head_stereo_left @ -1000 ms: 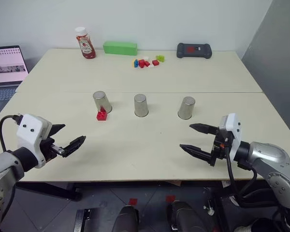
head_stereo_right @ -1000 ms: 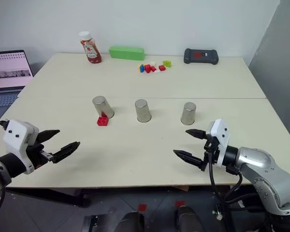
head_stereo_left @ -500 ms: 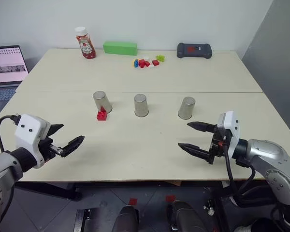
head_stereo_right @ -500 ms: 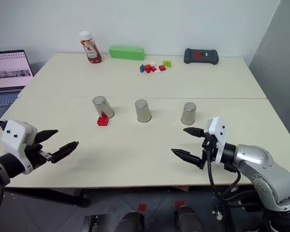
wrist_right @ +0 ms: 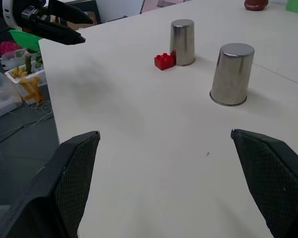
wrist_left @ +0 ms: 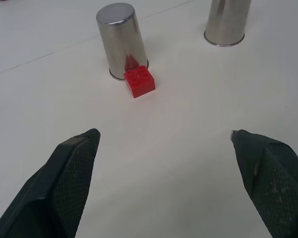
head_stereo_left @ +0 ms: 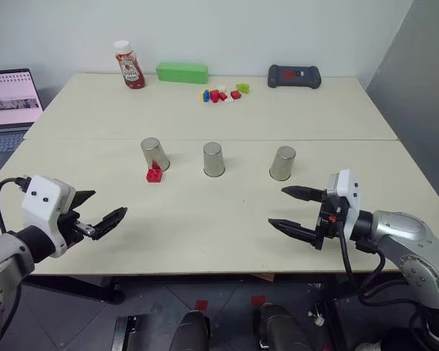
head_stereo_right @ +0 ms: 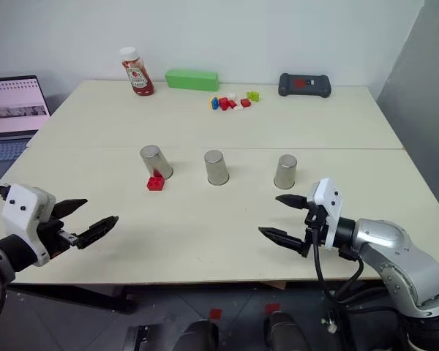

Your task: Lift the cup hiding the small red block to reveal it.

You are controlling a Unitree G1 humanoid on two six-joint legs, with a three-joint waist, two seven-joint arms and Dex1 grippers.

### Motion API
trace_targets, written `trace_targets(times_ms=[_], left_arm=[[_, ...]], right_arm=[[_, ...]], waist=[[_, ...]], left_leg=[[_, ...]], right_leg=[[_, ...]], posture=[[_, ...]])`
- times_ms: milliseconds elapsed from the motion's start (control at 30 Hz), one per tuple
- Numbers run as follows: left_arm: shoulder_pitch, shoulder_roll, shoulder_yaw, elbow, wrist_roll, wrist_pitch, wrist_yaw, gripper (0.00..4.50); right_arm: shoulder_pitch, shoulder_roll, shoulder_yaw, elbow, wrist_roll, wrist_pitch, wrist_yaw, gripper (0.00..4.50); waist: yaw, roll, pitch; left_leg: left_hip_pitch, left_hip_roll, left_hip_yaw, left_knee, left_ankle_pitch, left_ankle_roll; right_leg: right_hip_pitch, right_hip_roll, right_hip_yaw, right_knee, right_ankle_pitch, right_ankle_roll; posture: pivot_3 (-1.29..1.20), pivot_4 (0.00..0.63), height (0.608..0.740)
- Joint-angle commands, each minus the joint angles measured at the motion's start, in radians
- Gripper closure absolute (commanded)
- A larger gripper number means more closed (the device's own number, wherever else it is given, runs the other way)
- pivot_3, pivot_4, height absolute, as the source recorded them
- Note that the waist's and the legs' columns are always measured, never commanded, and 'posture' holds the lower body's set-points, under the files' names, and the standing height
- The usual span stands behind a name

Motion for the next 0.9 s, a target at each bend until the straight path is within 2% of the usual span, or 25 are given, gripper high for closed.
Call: trace_targets(times_ms=[33, 900], left_arm=[[0.002, -0.001, 0.039, -0.038, -0.013, -0.004, 0.004, 0.02], [-0.106, 0.007, -0.003, 0.057, 0.036, -0.019, 0.046, 0.02]], right_arm=[[0.002, -0.011, -0.013, -0.017, -0.004, -0.025, 0.010, 0.00], [0.000, -0.026, -0.009, -0.017, -0.007, -0.026, 0.009, 0.00]], waist=[[0.000, 0.000, 0.000], [0.000, 0.000, 0.000]], left_leg=[[0.000, 0.000, 0.000, 0.000, 0.000, 0.000], [0.000, 0.000, 0.000, 0.000, 0.000, 0.000]], right_leg=[[0.000, 0.000, 0.000, 0.000, 0.000, 0.000], [0.000, 0.000, 0.000, 0.000, 0.000, 0.000]], posture=[[0.00, 0.150, 0.740], [0.00, 0.150, 0.740]])
